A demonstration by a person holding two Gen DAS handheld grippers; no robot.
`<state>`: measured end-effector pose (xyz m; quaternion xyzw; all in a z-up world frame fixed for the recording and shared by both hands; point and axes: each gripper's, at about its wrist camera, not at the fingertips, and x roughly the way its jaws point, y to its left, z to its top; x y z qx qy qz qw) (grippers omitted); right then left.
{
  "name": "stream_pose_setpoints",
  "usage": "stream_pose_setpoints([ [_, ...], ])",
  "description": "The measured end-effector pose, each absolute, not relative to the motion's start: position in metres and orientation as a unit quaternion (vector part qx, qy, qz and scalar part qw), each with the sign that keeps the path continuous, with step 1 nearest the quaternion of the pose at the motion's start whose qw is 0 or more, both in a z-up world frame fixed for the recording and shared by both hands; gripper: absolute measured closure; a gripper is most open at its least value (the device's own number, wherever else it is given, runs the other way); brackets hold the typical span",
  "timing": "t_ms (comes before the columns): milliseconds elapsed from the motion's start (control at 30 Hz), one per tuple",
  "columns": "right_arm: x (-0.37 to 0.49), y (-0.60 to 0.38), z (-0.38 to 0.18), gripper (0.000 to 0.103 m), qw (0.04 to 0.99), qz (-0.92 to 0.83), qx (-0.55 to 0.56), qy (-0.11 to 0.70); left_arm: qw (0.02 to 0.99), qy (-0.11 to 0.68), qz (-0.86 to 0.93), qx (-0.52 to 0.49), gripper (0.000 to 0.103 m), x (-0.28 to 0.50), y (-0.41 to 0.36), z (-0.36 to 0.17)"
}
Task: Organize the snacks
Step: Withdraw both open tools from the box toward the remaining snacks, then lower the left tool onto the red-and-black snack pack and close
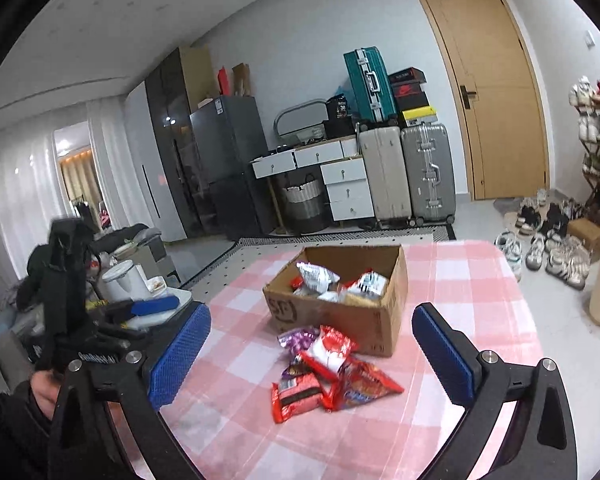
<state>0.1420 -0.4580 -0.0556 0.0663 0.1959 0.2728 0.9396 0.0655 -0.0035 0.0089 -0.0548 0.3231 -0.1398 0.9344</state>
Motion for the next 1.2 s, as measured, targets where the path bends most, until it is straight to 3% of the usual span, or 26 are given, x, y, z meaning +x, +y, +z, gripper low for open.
stream_pose_setpoints([
  [967,0.173,-0.456,-0.159,0.0,0.914,0.278,0.071,0.286,0.865,0.47,-0.166,-0.056,0.001,0.16,-0.054,-0.145],
  [1100,0.181,-0.462,-0.163,0.0,0.913,0.276,0.081,0.289,0.852,0.486,-0.184,-0.068,0.016,0.179,-0.061,-0.158],
  [1200,0.186,-0.465,-0.169,0.0,0.91,0.276,0.09,0.295,0.851,0.485,-0.189,-0.064,0.022,0.188,-0.064,-0.163],
])
